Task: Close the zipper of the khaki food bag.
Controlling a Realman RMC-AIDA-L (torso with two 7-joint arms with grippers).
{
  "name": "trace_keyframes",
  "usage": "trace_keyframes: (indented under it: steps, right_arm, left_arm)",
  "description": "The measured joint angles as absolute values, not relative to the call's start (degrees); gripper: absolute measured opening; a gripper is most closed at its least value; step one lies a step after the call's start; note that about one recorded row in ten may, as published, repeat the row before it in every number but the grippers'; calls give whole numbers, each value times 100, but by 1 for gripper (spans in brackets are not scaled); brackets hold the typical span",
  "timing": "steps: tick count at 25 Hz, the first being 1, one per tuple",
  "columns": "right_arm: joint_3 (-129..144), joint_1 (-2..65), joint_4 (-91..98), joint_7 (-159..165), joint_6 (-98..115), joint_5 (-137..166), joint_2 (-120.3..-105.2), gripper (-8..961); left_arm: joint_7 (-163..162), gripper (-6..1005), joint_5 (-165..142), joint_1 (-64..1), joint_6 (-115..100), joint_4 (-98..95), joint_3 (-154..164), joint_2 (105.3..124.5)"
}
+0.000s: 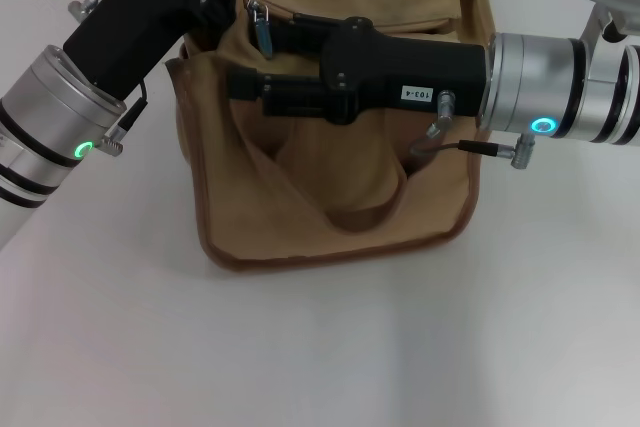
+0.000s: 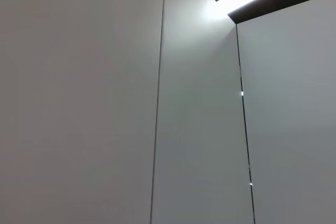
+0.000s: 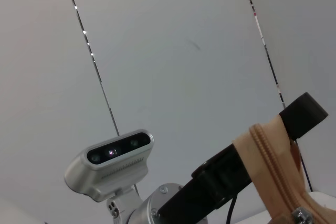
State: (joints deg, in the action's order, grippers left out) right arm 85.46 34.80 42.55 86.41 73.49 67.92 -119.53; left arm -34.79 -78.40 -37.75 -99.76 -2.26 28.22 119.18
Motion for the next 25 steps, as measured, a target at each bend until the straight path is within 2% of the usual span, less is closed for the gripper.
trace_keyframes:
  steps: [3,9,17,22,25]
  right_arm:
    - [8531,3461,4254,8669,7292,6790,-11957,771]
    - [8444,3433,4207,8652,7174,6665,-11975,659]
    - [8485,3465,4205,8650,7094,6650,-11971,430]
    - [8485,3465,4207,8653,7083,6650,-11970,183]
    - [8484,3448,4211,8649,7092,6649,-11964,103]
  left_arm:
    - [-3479,7,-7840,-3772,-9983,-226,2827,11918]
    - [-3480,7,-7837,-3755,-10029,-220,2830,11918]
    - [-3481,7,-7837,-3735,-10107,-202,2839,11918]
    - [-3481,7,-7838,-3733,-10122,-202,2839,11918]
    - [-3481,7,-7839,-3734,-10124,-202,2838,11918]
